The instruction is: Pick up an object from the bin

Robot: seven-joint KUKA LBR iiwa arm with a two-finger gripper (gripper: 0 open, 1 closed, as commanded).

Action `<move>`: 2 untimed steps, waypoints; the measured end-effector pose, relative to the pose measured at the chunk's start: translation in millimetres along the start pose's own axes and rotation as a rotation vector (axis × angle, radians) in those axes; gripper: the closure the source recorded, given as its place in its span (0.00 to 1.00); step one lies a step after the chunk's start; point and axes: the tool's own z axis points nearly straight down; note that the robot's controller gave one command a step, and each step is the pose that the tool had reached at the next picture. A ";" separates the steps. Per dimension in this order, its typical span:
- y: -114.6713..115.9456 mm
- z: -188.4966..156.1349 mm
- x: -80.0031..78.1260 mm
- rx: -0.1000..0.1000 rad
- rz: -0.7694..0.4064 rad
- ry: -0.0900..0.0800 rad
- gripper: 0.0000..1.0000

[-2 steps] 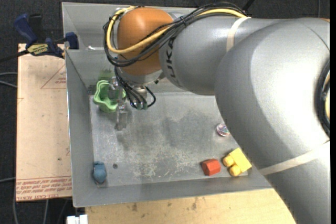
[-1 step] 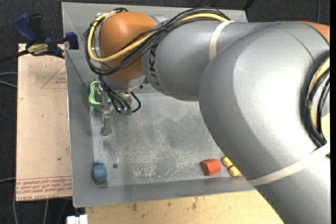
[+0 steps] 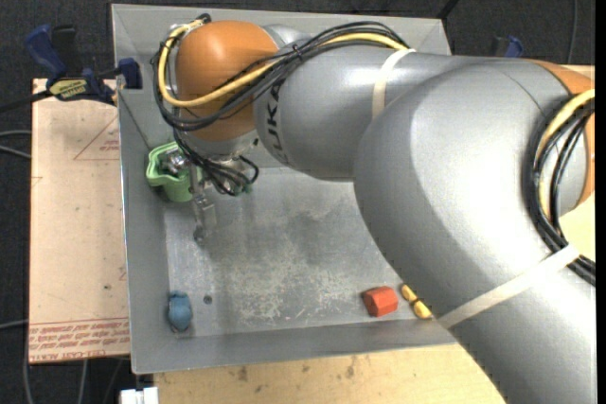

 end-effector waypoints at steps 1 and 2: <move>-0.4 -0.3 -0.1 -0.002 0.002 0.000 0.00; 0.5 -4.8 -3.7 -0.004 0.002 -0.014 1.00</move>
Offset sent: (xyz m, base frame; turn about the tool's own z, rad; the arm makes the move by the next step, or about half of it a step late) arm 0.0000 0.0000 0.0000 0.0000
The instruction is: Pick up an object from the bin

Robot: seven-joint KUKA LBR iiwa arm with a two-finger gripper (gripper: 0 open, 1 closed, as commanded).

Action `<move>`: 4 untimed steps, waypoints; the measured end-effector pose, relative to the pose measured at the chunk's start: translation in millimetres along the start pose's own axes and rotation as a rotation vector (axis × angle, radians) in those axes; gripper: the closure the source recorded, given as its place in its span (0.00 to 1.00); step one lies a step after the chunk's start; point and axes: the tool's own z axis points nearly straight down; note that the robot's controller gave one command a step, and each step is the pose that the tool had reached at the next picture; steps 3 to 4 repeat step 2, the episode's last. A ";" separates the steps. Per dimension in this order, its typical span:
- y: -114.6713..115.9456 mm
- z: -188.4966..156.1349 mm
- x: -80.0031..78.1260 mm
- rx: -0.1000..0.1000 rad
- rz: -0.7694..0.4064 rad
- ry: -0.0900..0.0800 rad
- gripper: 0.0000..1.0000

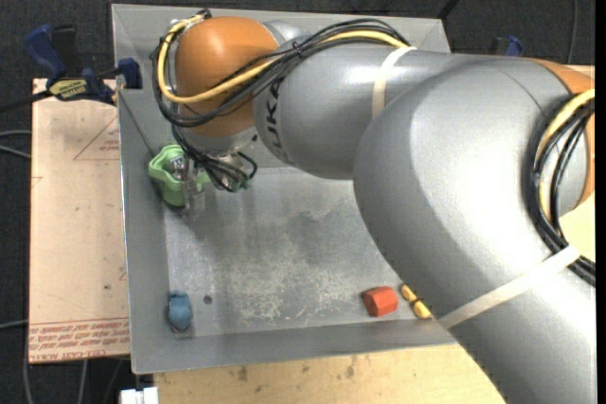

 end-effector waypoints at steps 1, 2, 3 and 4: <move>0.4 -7.7 -1.3 0.000 0.001 0.008 1.00; 0.6 -18.2 -2.3 0.000 0.002 0.009 1.00; 0.6 -18.2 -2.3 0.000 0.002 0.009 1.00; 0.6 -18.2 -2.3 0.000 0.002 0.009 1.00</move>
Offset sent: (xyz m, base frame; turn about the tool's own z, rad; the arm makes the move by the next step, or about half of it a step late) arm 0.0000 0.0002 0.0069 0.0000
